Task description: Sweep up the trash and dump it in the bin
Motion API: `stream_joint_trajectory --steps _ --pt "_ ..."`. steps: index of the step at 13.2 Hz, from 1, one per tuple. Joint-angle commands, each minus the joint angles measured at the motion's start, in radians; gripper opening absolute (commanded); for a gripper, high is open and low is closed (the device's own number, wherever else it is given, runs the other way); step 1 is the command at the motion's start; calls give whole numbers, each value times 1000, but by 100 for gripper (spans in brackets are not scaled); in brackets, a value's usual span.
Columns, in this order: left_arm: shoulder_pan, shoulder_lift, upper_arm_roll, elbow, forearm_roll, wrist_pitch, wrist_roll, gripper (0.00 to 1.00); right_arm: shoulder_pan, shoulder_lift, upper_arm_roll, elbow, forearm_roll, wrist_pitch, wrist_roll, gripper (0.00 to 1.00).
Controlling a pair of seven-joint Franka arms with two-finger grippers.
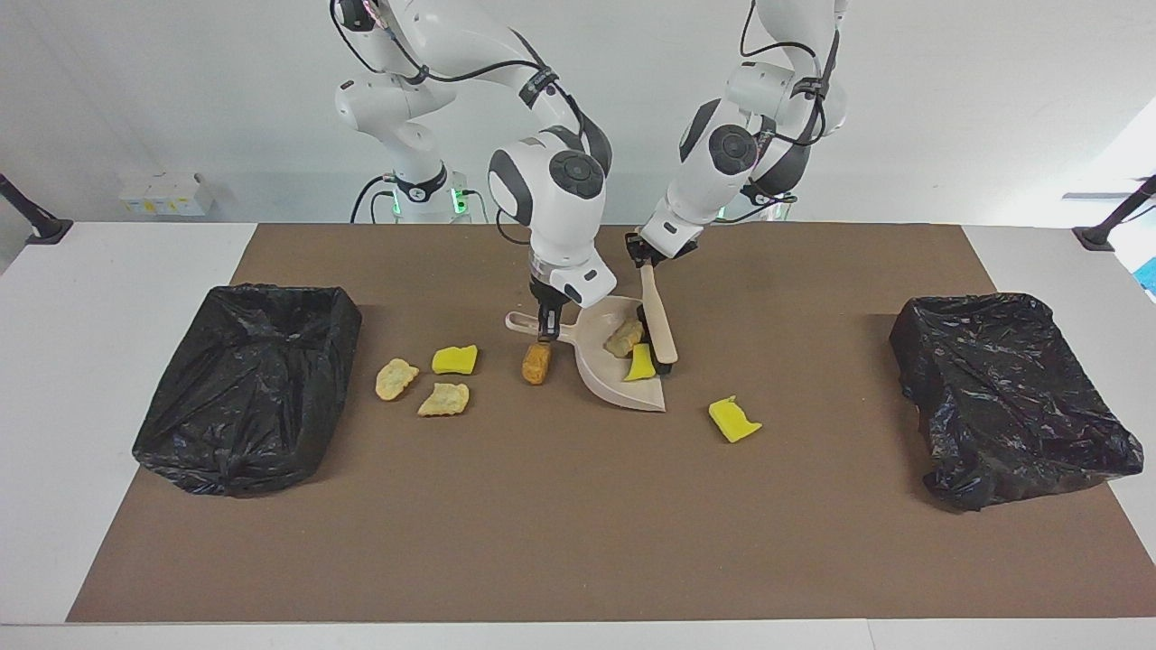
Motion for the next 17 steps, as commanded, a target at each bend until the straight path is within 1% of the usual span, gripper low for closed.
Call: stream_joint_trajectory --steps 1,3,5,7,9,10,11,13,15,17 --pt "11 -11 19 26 -14 -54 -6 0 -5 -24 5 -33 -2 27 -17 0" --pt "68 -9 19 48 9 -86 12 0 -5 -24 5 -33 -1 27 -17 0" --pt "86 -5 22 77 109 -106 25 0 -5 -24 5 -33 -1 27 -17 0" --pt "123 9 21 94 159 -97 63 0 -5 -25 5 -33 -1 27 -17 0" --pt "131 21 22 109 251 -86 104 0 -5 -25 5 -33 1 27 -17 0" --pt "184 43 22 132 260 -91 124 0 -5 -24 5 -33 1 27 -16 0" --pt "222 67 22 164 260 -103 184 0 -5 -25 5 -33 1 27 -17 0" --pt "261 113 22 200 280 -88 247 0 -5 -24 5 -33 2 27 -16 0" --pt "296 175 22 271 329 -100 273 0 -5 -24 5 -33 2 27 -16 0" --pt "335 251 22 330 354 -88 287 0 -5 -25 5 -33 2 27 -16 0"
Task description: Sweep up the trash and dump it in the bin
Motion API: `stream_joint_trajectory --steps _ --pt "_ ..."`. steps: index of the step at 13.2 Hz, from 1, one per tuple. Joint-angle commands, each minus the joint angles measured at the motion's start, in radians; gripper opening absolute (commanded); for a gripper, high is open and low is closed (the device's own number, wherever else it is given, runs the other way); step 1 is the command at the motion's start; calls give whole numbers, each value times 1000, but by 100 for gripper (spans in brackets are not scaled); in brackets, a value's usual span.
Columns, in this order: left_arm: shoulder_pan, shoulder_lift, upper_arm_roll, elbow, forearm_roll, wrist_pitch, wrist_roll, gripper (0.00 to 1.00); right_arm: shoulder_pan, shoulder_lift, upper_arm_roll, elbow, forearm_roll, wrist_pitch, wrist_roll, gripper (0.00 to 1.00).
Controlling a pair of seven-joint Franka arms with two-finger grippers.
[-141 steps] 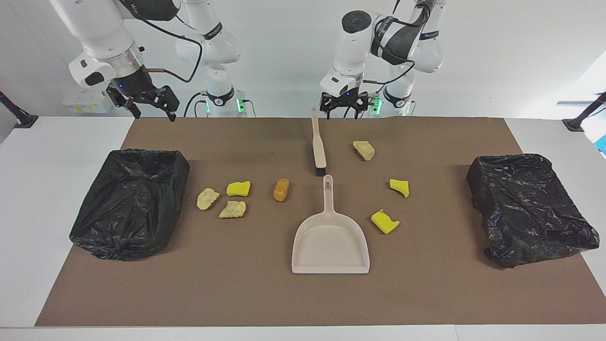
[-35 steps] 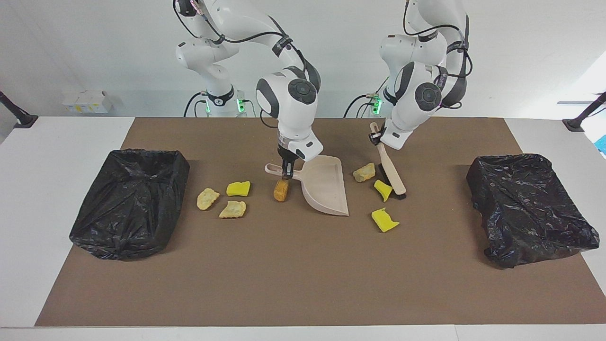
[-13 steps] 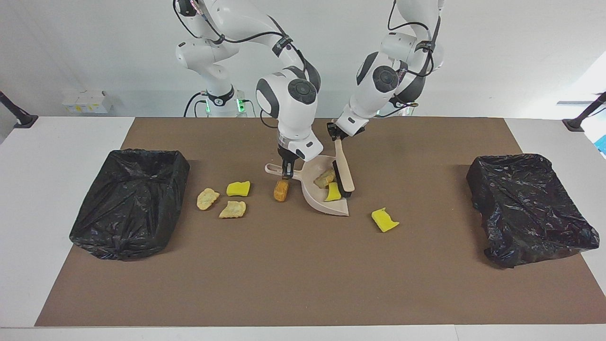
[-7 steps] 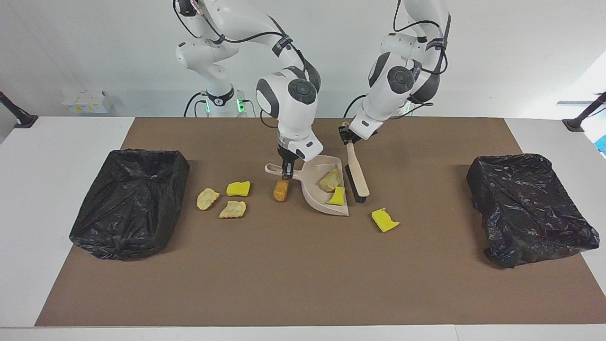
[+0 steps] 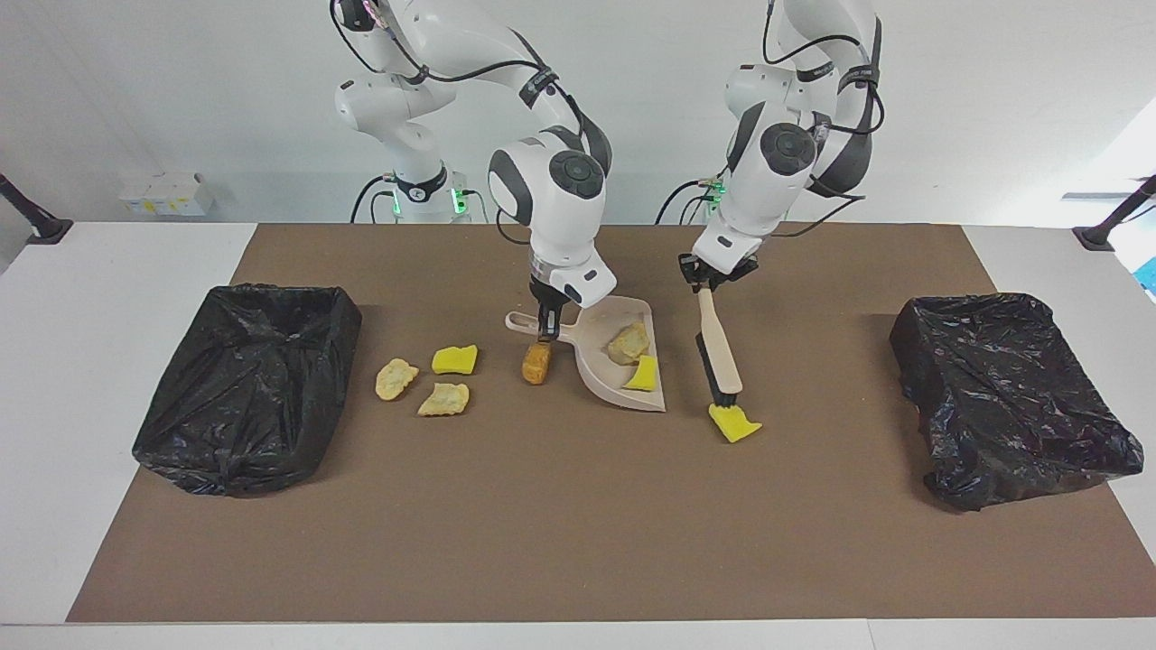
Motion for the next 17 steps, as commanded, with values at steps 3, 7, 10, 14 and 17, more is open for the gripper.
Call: stream_joint_trajectory --steps 3,7,10,14,17 --pt "79 130 -10 119 37 -7 121 0 -5 -24 5 -33 2 27 -11 0" --pt "112 115 -13 90 35 -45 265 0 -5 -25 5 -34 2 27 -11 0" --pt "105 86 -15 36 32 -45 287 0 -7 -25 5 -34 2 26 -11 0" --pt "79 57 -22 -16 23 -34 294 0 -5 -25 5 -34 2 26 -11 0" --pt "49 15 -22 -85 -26 -19 293 0 -5 -25 5 -33 2 26 -10 0"
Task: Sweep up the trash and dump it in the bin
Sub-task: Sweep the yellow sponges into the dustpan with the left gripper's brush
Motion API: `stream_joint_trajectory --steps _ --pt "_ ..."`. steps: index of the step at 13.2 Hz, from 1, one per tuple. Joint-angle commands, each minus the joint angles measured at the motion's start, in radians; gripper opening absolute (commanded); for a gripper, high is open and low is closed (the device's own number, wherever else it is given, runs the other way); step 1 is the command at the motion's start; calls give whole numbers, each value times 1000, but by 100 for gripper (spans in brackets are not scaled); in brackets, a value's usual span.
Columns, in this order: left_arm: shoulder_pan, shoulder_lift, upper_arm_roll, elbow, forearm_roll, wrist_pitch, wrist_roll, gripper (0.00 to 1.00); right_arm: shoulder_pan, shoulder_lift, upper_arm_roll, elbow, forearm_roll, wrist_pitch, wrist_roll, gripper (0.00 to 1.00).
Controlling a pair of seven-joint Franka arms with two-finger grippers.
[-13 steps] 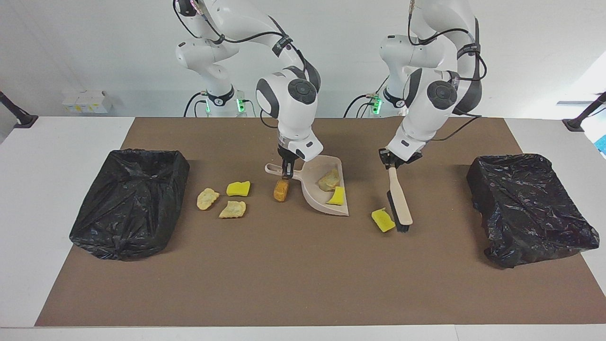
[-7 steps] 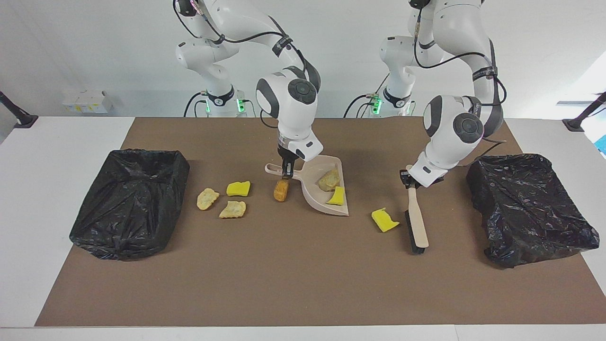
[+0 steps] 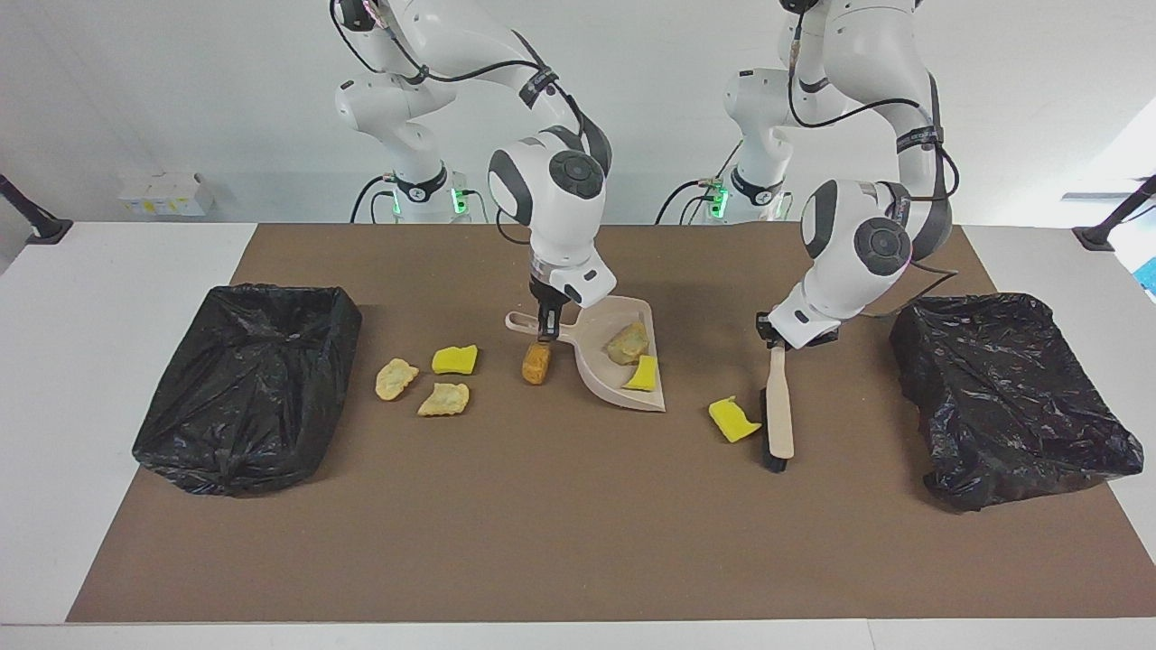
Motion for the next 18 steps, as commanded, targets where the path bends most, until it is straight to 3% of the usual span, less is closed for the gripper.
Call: stream_joint_trajectory --steps 1,7,18 --pt "-46 -72 9 -102 -29 21 5 0 -5 -25 5 -33 2 25 -11 0" --pt "-215 -143 9 -192 -82 13 -82 0 -5 -23 5 -32 2 25 -11 0" --pt "-387 -153 9 -153 -174 -34 -257 0 -5 -25 5 -32 2 25 -11 0"
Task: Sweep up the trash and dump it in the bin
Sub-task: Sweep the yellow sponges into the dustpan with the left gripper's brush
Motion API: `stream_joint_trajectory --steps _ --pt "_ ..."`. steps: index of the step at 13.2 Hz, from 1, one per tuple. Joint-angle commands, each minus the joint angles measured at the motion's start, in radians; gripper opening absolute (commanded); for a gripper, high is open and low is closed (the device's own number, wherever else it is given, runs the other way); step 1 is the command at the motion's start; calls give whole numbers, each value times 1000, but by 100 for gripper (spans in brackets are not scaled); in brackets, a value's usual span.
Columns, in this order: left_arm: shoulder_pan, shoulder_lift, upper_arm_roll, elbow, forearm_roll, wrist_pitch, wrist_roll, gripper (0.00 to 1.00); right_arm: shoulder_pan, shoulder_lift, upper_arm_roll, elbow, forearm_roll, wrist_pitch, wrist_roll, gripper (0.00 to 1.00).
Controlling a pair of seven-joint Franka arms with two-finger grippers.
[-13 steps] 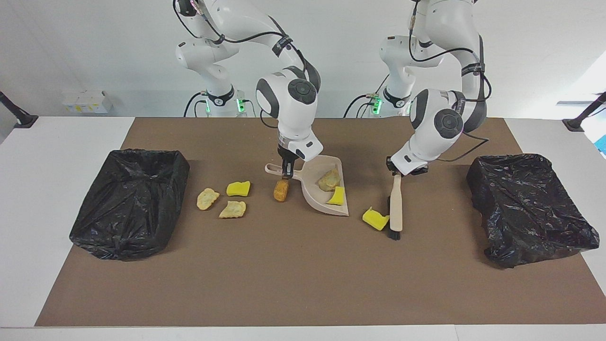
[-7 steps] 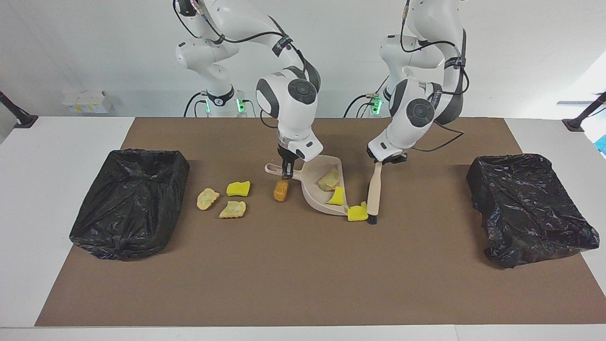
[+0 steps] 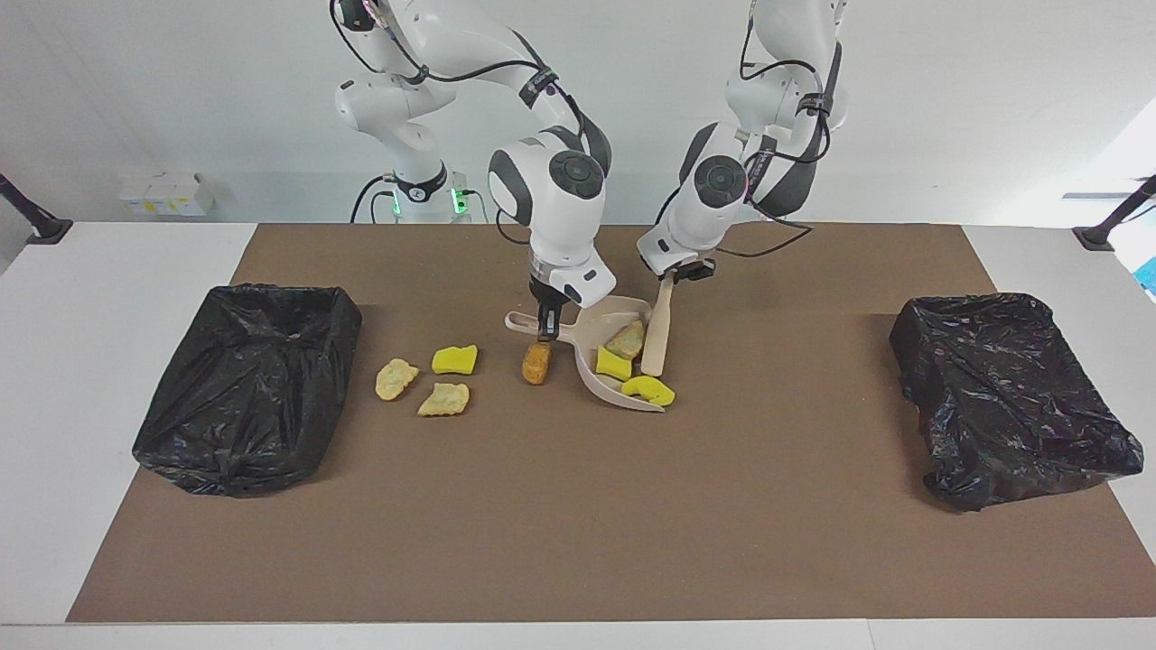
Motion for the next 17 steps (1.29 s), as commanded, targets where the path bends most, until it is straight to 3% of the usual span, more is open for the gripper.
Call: stream_joint_trajectory --steps 1,7,11,13,17 --pt "-33 -14 14 20 -33 -40 -26 0 -7 -23 5 -30 2 25 -11 0" --pt "-20 -48 23 110 -41 -219 -29 0 -7 -23 5 -32 2 27 -11 0" --pt "-10 -123 26 112 -40 -266 -89 0 -7 -23 5 -30 2 27 -10 0" --pt "-20 -134 23 106 -24 -266 -236 0 -7 -23 5 -30 2 27 -11 0" --pt "-24 -171 20 54 -4 -246 -325 0 -7 -23 5 -30 2 27 -10 0"
